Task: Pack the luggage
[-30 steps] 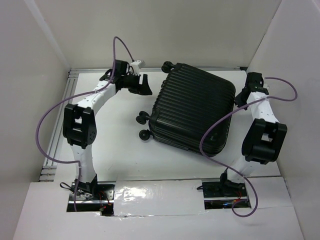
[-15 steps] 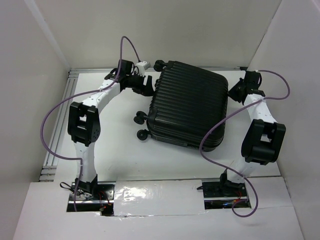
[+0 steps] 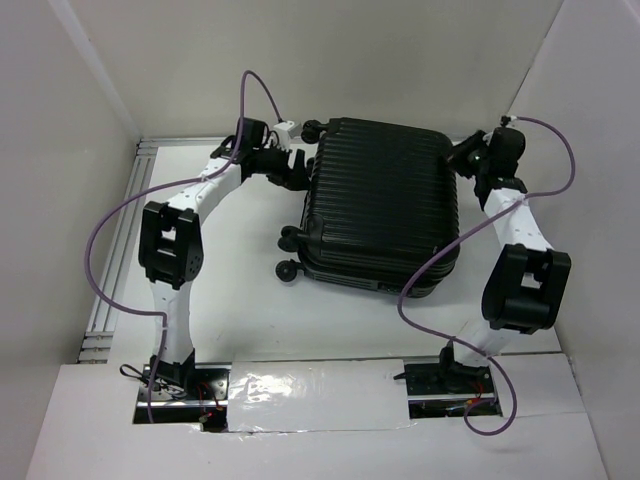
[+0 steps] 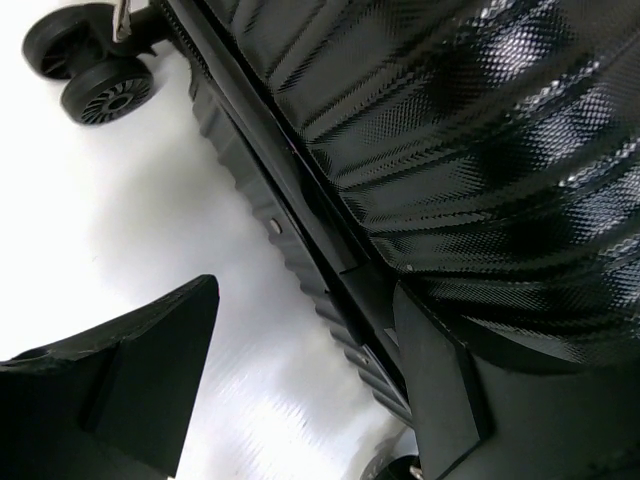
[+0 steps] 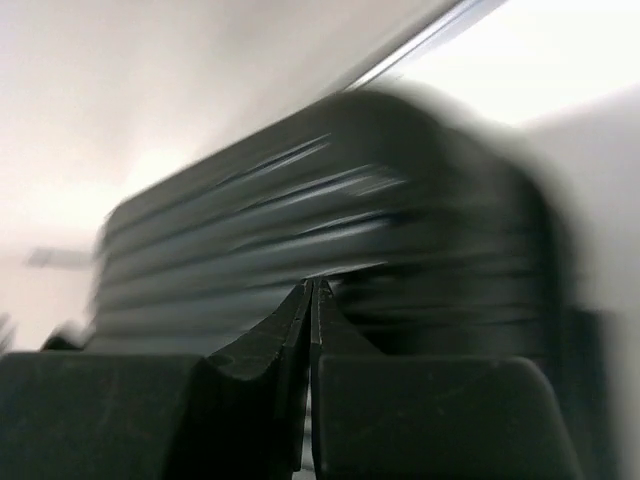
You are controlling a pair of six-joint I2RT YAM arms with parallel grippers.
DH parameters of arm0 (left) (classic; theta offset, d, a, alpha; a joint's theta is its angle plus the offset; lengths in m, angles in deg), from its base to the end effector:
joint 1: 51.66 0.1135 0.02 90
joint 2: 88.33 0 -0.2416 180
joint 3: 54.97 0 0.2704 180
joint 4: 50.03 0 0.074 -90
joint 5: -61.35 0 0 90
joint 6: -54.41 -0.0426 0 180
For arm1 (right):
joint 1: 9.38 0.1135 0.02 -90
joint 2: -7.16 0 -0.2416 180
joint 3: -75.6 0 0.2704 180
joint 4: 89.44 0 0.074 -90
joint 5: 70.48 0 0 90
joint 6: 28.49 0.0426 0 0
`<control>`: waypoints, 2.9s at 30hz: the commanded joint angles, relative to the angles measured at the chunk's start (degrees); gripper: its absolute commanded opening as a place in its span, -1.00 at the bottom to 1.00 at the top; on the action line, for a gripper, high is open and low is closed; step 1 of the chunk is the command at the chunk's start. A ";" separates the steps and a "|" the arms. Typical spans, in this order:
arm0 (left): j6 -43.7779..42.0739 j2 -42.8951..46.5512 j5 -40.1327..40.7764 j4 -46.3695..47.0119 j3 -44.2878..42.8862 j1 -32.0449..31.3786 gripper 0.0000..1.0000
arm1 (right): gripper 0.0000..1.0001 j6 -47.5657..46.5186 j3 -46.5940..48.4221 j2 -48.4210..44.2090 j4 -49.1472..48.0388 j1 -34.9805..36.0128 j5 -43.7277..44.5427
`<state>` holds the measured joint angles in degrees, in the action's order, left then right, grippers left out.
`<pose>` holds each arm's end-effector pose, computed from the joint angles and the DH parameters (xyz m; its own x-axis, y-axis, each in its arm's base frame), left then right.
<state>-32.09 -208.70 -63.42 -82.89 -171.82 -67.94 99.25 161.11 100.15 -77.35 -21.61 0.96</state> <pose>0.4729 -0.1634 0.2407 -0.6093 0.1257 -0.7829 0.6350 0.6687 -0.3868 0.4021 -0.0733 0.2813 -0.3154 0.6621 -0.6799 0.1274 0.7395 0.6610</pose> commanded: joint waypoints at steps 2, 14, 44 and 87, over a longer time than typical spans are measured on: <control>2.56 -3.54 -6.55 3.08 -3.46 -4.03 0.67 | -0.86 1.64 -1.04 -6.66 -0.50 4.14 -6.31; 9.66 -2.14 -0.74 5.08 -3.11 2.02 0.69 | -0.73 -2.84 4.72 -16.26 25.91 -2.09 20.74; 17.75 0.40 18.16 11.59 12.08 -6.57 0.59 | -1.00 -4.25 3.15 12.99 19.01 3.96 24.72; 17.05 13.96 17.26 3.32 -0.25 14.42 0.65 | -1.00 -13.58 16.21 -15.27 38.60 8.10 28.05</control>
<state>-19.21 -189.86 -49.25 -81.62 -164.87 -57.90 82.20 186.85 89.33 -43.19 -14.61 27.38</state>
